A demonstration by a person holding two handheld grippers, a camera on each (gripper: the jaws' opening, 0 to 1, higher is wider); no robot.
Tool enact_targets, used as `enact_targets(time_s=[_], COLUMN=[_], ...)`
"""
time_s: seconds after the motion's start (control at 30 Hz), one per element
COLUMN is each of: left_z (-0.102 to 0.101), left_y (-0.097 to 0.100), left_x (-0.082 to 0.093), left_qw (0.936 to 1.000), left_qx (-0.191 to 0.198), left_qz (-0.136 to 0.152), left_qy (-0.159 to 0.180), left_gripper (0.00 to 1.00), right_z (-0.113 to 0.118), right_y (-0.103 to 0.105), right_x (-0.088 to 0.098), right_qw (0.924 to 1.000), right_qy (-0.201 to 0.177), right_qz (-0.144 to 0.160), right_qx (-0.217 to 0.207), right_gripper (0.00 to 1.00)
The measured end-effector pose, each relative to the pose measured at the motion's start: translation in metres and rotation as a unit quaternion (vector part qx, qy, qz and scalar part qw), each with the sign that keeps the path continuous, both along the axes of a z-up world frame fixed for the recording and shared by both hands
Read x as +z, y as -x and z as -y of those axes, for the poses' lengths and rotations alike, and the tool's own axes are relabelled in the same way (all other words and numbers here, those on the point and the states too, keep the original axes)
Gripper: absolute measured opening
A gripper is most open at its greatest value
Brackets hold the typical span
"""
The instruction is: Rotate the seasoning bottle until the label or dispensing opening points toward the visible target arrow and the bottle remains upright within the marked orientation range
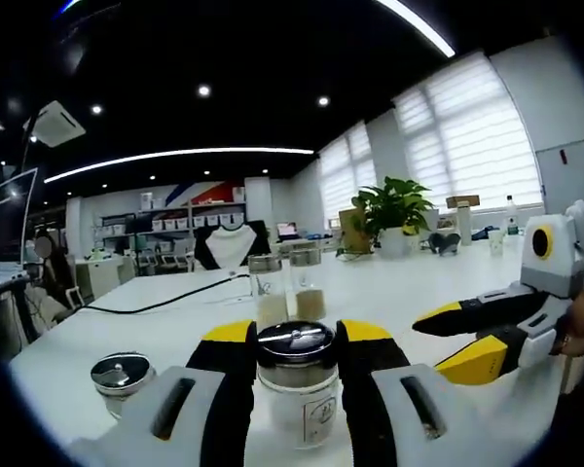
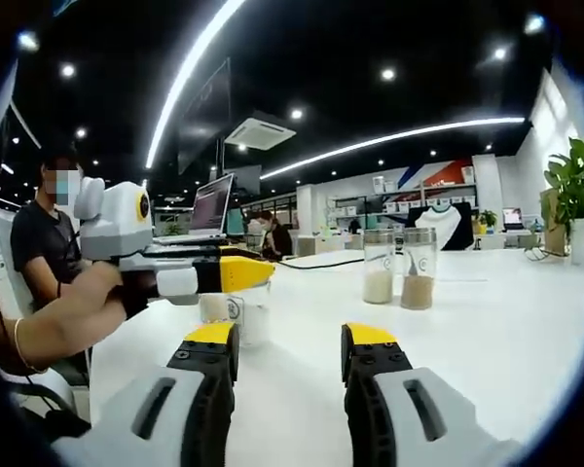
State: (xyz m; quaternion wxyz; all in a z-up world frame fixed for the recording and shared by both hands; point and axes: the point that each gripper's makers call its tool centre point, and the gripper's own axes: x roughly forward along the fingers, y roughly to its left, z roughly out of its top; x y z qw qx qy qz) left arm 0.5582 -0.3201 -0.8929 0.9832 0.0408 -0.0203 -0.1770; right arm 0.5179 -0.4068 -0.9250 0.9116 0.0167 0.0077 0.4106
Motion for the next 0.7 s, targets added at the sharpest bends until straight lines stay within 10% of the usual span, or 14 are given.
enact_targets(time_s=[0.7], left_z=[-0.016], left_y=[-0.007], left_x=[-0.008], left_qw=[0.9997], left_qx=[0.018], left_qz=[-0.002], left_qy=[0.016], left_gripper=[0.34], right_z=[-0.002], right_y=[-0.001], right_x=[-0.002], right_qw=[1.0], right_qy=[0.003], right_qz=[-0.005], right_qx=[-0.002], right_gripper=[0.4])
